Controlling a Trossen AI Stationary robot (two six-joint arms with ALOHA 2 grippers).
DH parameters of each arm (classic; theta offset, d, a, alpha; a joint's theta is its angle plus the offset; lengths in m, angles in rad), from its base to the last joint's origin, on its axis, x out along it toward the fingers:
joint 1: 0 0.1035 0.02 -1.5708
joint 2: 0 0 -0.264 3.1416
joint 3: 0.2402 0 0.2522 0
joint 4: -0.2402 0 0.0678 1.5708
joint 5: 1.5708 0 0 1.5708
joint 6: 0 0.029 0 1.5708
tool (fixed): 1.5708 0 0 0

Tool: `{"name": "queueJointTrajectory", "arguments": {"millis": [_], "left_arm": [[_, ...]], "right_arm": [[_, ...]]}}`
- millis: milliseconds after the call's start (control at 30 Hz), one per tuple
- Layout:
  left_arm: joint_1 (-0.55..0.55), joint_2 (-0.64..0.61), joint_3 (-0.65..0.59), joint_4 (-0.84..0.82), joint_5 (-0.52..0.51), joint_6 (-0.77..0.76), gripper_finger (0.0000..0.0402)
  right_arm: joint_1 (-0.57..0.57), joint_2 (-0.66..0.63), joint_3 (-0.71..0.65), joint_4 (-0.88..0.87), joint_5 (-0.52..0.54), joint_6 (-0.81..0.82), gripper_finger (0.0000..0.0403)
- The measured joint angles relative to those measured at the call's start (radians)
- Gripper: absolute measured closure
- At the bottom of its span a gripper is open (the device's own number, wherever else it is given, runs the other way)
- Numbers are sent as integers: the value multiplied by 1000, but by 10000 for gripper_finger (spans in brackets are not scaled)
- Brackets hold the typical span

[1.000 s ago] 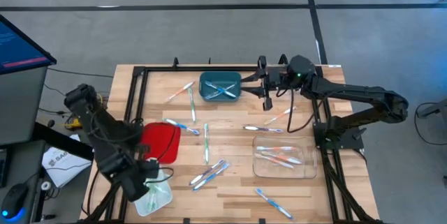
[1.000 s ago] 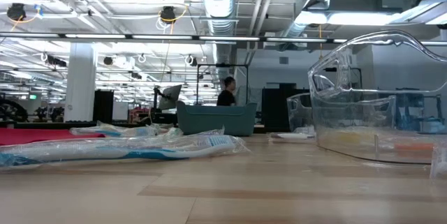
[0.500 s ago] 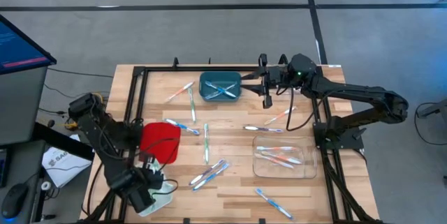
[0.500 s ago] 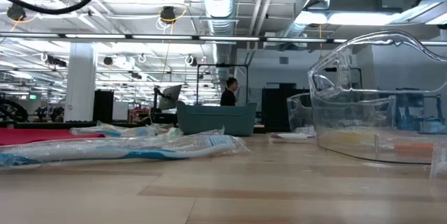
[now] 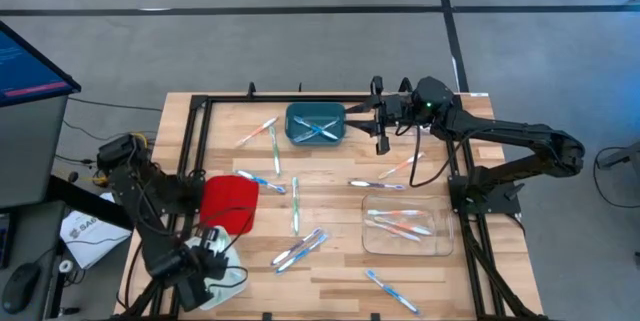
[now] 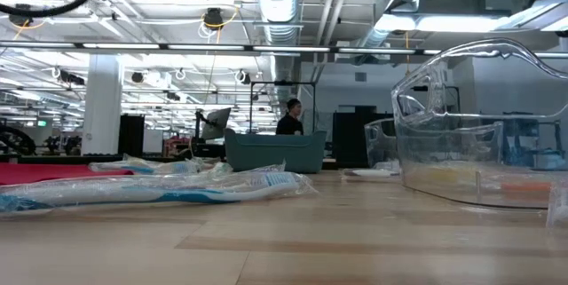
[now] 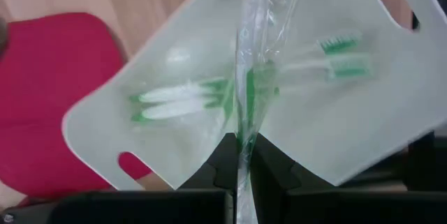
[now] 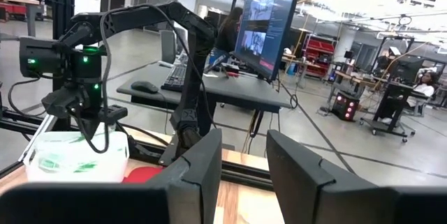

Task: Pick & Place Toothbrushes
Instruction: Put the green toothbrush into the white bin

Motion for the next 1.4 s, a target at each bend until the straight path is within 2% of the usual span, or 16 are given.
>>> {"name": "queueJointTrajectory", "arguments": {"millis": [267,433,567,767,1067,1400], "left_arm": [[-58,0,-54,-12,1,55,394],[-68,0,-119,-10,-5,135,394],[-71,0,-165,-9,-5,143,392],[-66,0,-175,-10,7,190,390],[-29,0,-175,3,-8,178,388],[44,-1,-175,17,-23,91,388]], "right_arm": [[3,0,0,7,0,46,294],[8,0,0,25,0,62,294],[8,0,0,18,0,62,294],[9,0,0,-5,0,63,294],[16,0,0,-24,0,63,294],[16,0,0,-24,0,63,294]]}}
